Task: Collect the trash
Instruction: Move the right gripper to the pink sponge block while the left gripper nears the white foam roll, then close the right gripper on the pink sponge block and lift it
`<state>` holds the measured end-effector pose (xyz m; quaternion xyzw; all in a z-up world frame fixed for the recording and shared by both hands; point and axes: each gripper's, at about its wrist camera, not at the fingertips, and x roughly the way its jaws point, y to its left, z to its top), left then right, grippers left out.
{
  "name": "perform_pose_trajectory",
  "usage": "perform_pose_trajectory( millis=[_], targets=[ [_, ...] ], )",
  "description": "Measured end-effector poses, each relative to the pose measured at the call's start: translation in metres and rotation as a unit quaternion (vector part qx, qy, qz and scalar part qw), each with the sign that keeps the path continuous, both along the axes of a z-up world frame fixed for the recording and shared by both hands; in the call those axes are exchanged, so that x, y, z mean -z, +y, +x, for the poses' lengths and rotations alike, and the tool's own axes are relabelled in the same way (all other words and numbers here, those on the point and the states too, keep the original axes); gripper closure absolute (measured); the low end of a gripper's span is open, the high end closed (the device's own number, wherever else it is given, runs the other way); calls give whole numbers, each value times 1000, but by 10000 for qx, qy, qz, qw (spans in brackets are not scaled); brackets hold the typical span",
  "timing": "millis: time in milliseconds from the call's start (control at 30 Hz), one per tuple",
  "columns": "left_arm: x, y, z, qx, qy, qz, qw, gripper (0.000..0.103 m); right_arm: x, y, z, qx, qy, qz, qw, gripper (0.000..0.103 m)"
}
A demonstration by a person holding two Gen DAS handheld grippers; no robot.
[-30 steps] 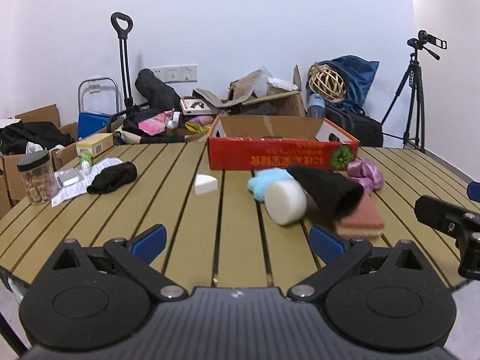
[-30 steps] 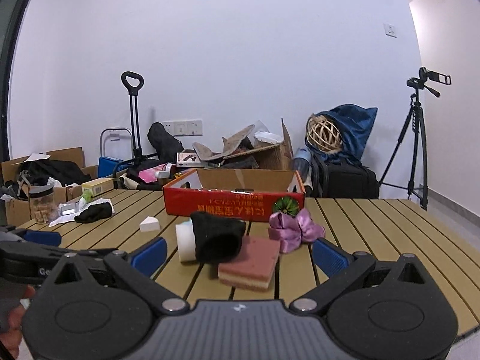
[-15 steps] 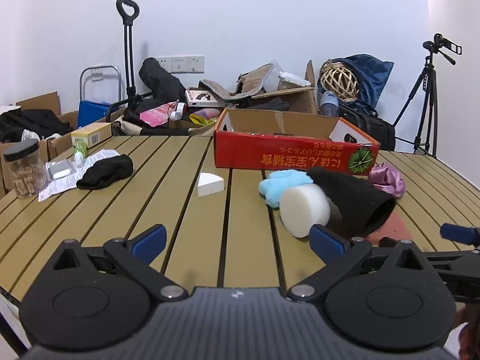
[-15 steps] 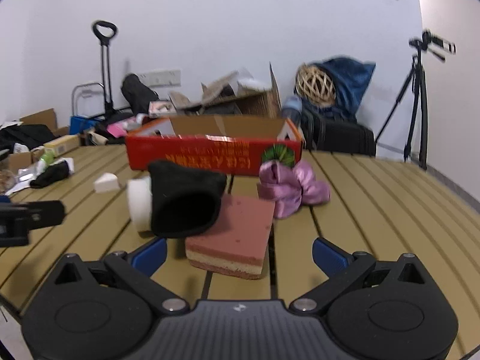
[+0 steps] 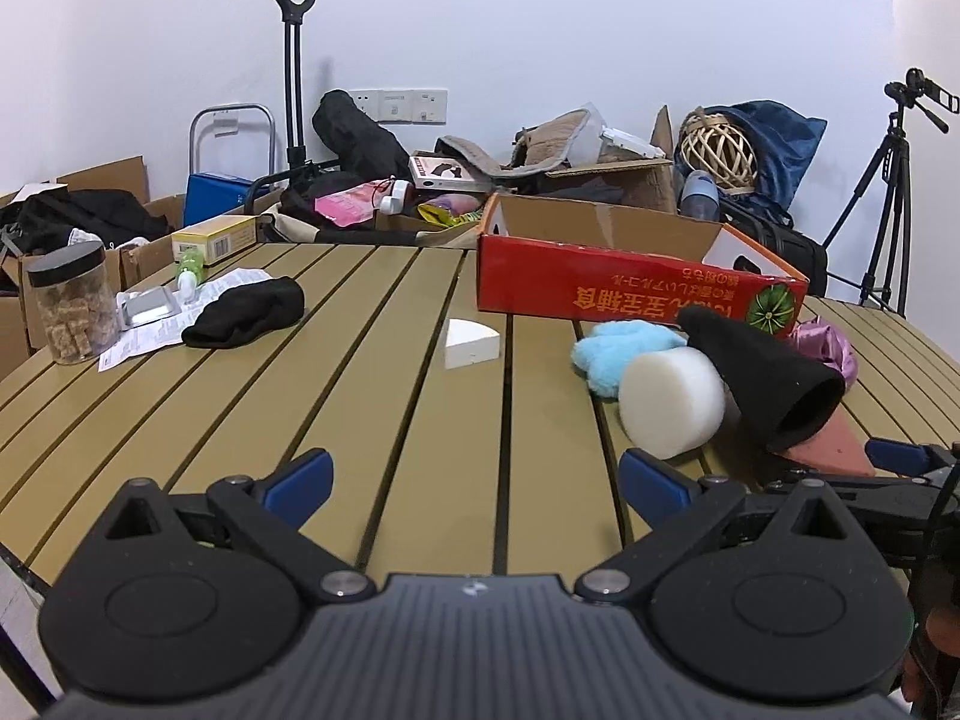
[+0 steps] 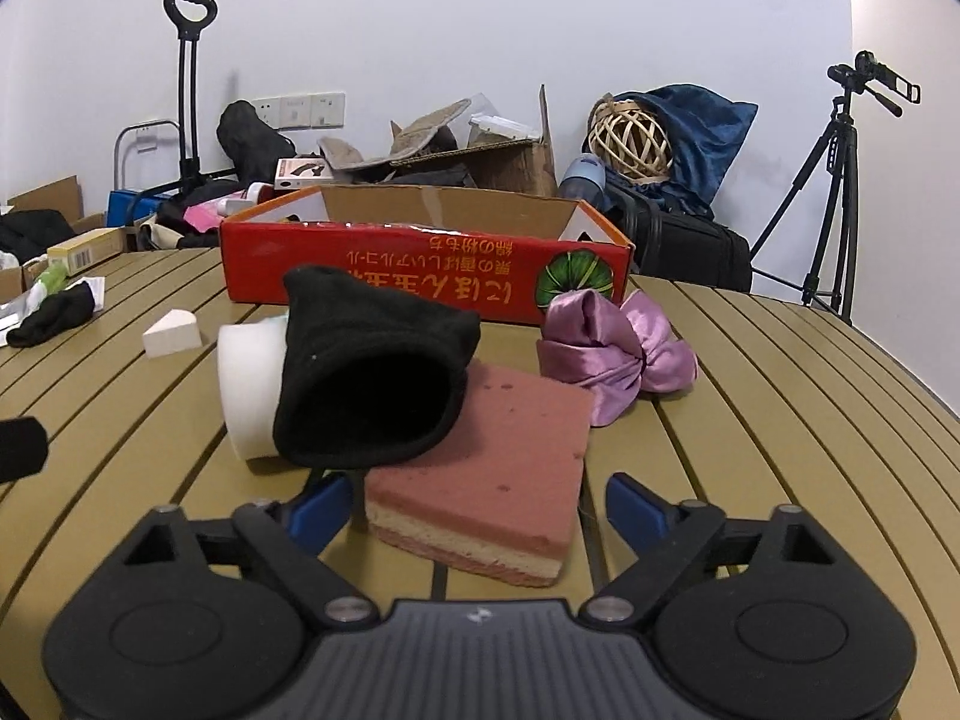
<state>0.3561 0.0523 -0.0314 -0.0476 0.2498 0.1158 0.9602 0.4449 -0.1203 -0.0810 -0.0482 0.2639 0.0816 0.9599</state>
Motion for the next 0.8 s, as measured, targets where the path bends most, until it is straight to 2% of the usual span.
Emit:
perform_pose_trajectory(
  millis=[100,267,500,800],
  targets=[
    [-1,-1,-2,-9,-24,24,10000,0,1,-1,6,-23,135,39,9999,30],
    [-1,-2,-3,14,-37,59,10000,0,2,-7,1,-62,91,175,9998,32],
    [1,-3,-5,28,-42,122,9999,0,-1,-17,-25,-290,-117,310,9990,34],
    [1,-8,-7,111,-60,81,9999,0,-12,-31,-73,-588,-490,-14,9971,34]
  ],
)
